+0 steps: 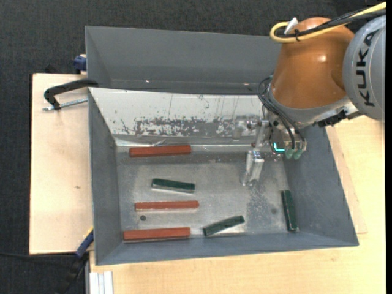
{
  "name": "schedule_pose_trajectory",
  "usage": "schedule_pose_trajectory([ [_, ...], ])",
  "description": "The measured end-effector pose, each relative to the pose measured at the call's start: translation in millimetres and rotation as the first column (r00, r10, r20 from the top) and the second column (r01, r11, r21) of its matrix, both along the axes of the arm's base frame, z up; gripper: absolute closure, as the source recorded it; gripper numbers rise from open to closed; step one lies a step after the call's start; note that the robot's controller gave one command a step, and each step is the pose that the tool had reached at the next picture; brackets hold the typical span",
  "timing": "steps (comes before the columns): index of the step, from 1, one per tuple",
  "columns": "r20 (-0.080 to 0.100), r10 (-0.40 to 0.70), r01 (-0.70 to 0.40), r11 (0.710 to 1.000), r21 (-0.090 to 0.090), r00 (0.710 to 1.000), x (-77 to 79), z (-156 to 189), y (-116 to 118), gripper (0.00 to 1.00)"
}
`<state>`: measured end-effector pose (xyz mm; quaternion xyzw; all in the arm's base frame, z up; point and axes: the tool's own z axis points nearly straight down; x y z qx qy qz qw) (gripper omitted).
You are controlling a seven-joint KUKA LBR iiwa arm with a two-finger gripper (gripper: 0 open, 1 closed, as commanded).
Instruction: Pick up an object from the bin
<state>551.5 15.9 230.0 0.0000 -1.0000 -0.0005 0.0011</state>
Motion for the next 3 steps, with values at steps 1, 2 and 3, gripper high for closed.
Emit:
schedule_pose_trajectory([
  [1,0.005,0.129,-0.129,0.992,-0.002,0.992,-8.5,2,15,0.00],
  [2,0.011,0.307,-0.307,0.952,-0.002,0.952,-20.2,-49,18,0.00],
  [3,0.005,0.285,-0.285,0.959,-0.001,0.959,-18.1,-98,15,0.00],
])
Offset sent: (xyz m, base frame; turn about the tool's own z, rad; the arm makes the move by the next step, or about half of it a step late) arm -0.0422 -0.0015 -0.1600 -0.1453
